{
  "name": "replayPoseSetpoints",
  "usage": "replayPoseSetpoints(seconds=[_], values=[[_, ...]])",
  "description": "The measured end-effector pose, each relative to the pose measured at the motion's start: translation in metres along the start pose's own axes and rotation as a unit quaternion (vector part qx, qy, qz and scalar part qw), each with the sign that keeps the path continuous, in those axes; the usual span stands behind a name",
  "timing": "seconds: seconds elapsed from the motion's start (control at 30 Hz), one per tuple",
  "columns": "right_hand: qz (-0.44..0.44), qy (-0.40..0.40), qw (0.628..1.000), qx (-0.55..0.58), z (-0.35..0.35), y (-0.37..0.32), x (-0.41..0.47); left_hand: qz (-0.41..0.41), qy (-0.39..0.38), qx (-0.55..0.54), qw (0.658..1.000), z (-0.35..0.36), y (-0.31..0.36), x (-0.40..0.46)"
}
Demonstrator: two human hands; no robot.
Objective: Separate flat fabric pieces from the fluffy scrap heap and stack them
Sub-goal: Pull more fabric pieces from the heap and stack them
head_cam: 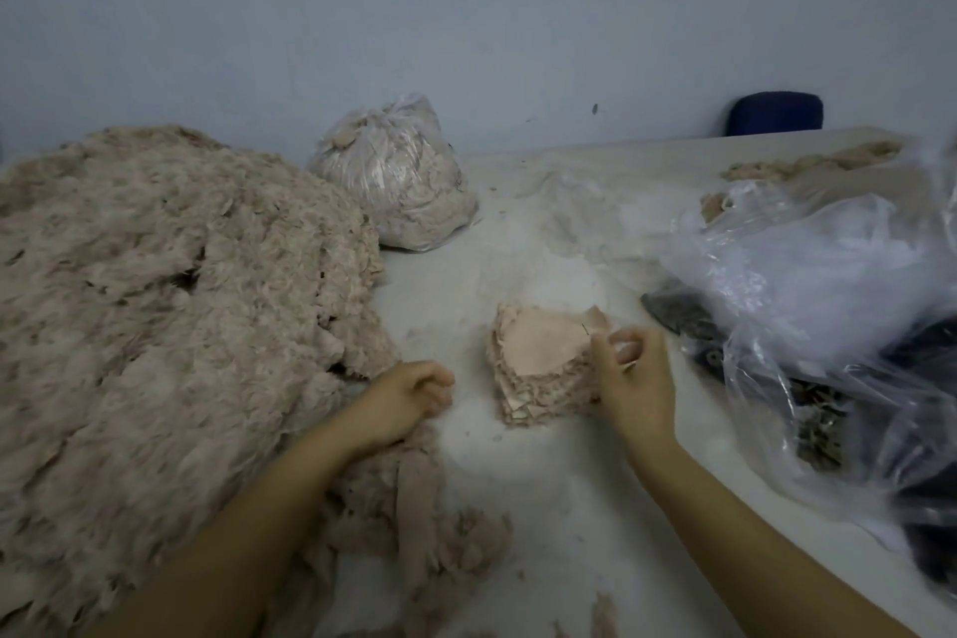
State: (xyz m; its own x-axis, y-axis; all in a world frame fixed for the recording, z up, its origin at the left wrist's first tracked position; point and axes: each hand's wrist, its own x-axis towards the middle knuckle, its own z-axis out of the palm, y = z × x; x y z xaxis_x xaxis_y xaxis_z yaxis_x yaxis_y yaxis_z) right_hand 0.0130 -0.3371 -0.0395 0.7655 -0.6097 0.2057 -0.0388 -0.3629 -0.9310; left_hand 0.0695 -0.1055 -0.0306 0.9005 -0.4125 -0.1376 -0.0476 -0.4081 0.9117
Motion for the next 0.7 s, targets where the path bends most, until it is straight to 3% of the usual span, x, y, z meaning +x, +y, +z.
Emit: replayPoseSetpoints(seconds=[0.07,0.13,0.2,0.27,0.37,0.43,0.57,0.7], values=[[-0.029,-0.124,0.992,-0.010,0.009,0.000,-0.031,0.015,-0.090,0.194,0.977,-0.018,-0.010,-0.014],[-0.027,-0.283,0.957,-0.055,0.025,-0.003,-0.061,0.036,-0.147,0.383,0.911,-0.027,-0.016,-0.022],[-0.009,-0.387,0.918,-0.079,0.038,-0.010,-0.082,0.068,-0.159,0.456,0.873,-0.024,-0.017,-0.028],[0.004,-0.436,0.897,-0.071,0.049,-0.014,-0.096,0.097,-0.131,0.423,0.891,-0.019,-0.016,-0.033],[-0.044,-0.411,0.906,-0.090,0.058,-0.017,-0.101,0.100,-0.067,0.296,0.948,-0.016,-0.018,-0.036],[-0.051,-0.356,0.931,-0.066,0.059,-0.019,-0.099,0.105,-0.036,0.243,0.964,-0.017,-0.018,-0.038],[0.013,-0.281,0.958,0.058,0.058,-0.021,-0.094,0.129,0.017,0.168,0.977,-0.019,-0.019,-0.041],[0.017,-0.265,0.961,0.072,0.060,-0.027,-0.094,0.127,0.039,0.177,0.975,-0.012,-0.023,-0.041]])
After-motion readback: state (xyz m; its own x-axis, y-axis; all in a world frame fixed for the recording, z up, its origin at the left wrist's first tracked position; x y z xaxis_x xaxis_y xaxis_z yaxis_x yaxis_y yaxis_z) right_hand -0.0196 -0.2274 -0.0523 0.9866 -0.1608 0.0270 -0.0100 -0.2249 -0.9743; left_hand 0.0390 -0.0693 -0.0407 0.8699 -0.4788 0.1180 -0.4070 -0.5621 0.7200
